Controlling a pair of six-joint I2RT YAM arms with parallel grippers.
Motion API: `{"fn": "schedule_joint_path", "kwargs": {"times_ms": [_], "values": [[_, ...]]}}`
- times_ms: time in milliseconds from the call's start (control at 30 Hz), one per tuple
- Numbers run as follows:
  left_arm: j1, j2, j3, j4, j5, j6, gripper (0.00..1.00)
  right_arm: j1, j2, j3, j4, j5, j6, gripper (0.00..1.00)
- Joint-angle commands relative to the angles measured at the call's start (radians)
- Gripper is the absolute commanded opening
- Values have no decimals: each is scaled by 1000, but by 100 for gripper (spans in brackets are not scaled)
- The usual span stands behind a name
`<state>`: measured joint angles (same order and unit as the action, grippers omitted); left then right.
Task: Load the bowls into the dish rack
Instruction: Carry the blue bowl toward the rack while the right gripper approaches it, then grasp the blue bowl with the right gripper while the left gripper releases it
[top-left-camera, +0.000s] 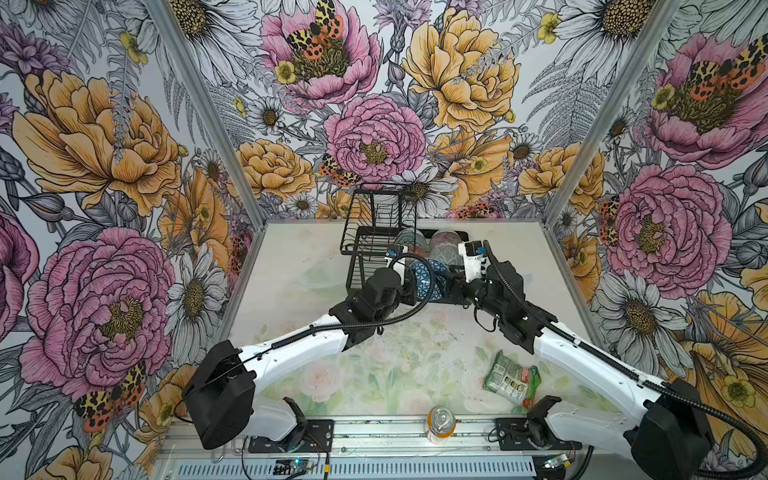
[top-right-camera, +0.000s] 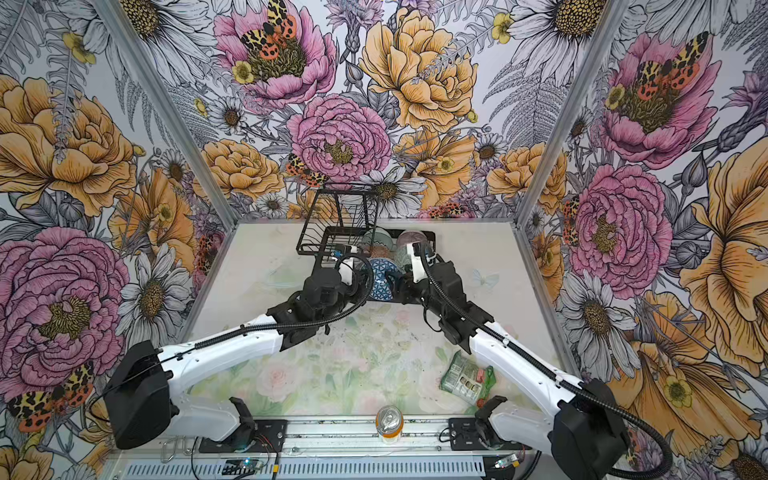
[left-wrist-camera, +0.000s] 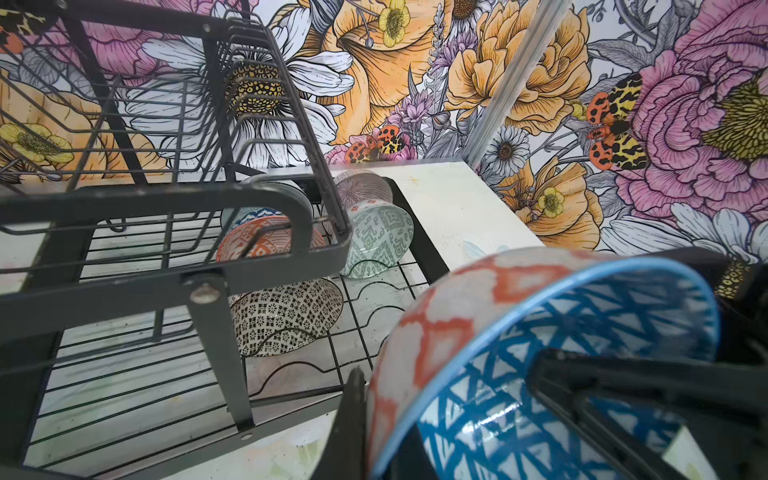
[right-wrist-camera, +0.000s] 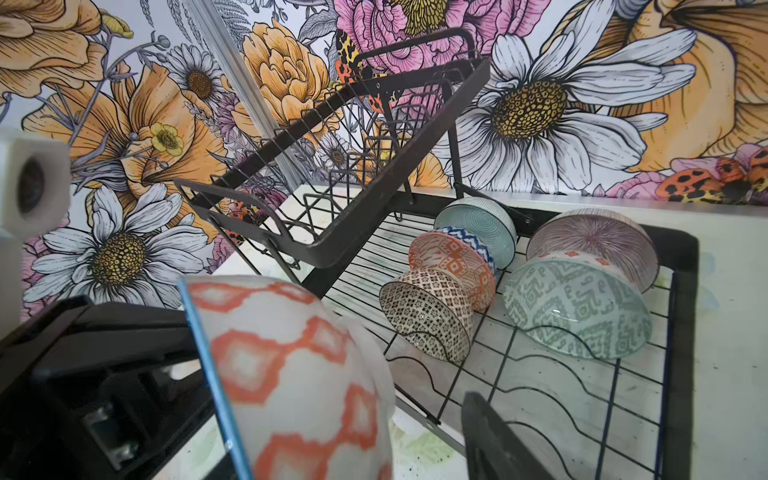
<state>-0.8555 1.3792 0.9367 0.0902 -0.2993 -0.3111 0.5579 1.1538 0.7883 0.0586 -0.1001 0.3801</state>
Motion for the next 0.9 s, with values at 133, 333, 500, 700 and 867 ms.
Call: {"fn": "schedule_joint_path", "kwargs": {"times_ms": [133, 333, 500, 700, 867], "values": [[-6, -6, 23, 92, 21, -15, 0, 8, 12, 36, 25, 34, 6, 46], [-7, -2, 23, 92, 40, -14, 0, 8, 15, 37, 20, 40, 6, 37], [-11, 3, 25, 85, 49, -1, 0, 8, 10, 35, 10, 53, 4, 26], [-17, 0, 32, 47, 63, 23, 0, 9, 7, 31, 9, 64, 3, 15], [-22, -3, 37, 15, 79, 40, 0, 9, 6, 31, 9, 75, 0, 6]]}}
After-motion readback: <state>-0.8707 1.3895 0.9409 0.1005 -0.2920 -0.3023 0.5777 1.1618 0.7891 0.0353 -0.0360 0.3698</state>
